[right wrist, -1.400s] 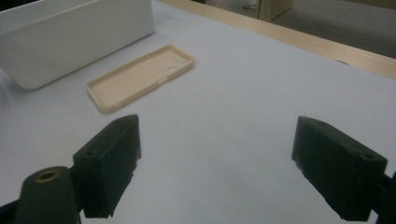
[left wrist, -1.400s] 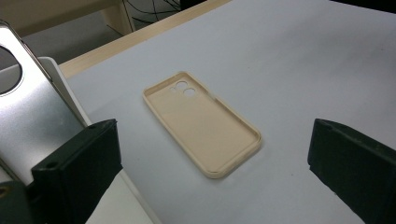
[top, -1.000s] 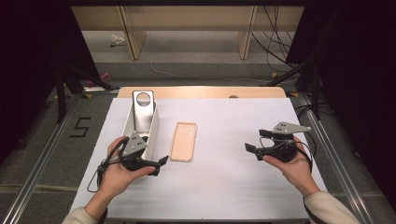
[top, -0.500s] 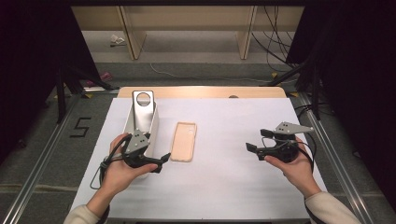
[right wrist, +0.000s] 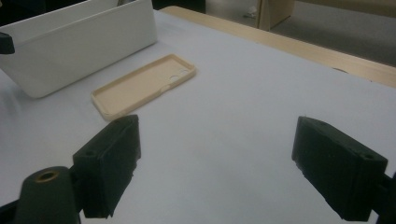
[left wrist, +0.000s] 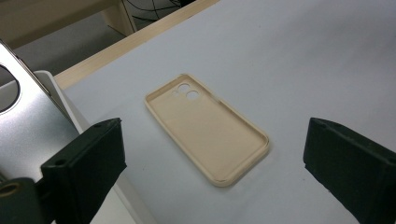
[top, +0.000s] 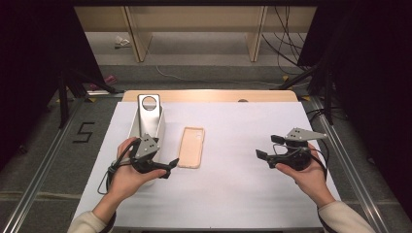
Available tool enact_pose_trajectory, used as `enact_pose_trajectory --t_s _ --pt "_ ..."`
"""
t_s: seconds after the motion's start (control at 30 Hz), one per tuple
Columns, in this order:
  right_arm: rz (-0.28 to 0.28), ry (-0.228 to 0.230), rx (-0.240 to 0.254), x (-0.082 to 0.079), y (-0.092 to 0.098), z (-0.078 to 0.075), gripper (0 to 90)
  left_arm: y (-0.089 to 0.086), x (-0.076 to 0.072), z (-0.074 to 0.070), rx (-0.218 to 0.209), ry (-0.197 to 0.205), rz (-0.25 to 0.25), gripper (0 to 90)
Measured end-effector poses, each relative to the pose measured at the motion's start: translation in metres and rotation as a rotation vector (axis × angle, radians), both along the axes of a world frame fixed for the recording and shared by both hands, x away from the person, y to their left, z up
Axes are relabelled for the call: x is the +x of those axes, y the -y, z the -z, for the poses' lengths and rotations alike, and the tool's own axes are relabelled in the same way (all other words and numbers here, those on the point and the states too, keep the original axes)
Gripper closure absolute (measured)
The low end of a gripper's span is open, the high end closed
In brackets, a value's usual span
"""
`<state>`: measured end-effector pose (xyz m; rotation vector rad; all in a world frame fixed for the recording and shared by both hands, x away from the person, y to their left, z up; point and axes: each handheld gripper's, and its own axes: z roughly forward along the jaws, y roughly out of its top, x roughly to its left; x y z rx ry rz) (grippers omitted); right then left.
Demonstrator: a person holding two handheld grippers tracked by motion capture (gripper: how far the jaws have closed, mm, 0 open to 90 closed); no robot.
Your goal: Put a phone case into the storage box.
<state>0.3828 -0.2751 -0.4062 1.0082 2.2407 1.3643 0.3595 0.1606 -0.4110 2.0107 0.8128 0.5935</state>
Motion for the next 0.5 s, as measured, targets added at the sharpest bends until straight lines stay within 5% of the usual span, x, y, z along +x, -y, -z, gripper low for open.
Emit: enact_pose_trajectory --t_s 0.3,0.5 --pt "0.004 -0.003 0.002 -0.001 0.001 0.0 16.3 0.007 0.005 0.0 0.021 -0.009 0.021 6.4" --pt "0.004 -0.001 0.004 -0.002 0.0 0.0 16.3 0.026 0.018 -0.003 0.121 -0.035 0.103 14.2"
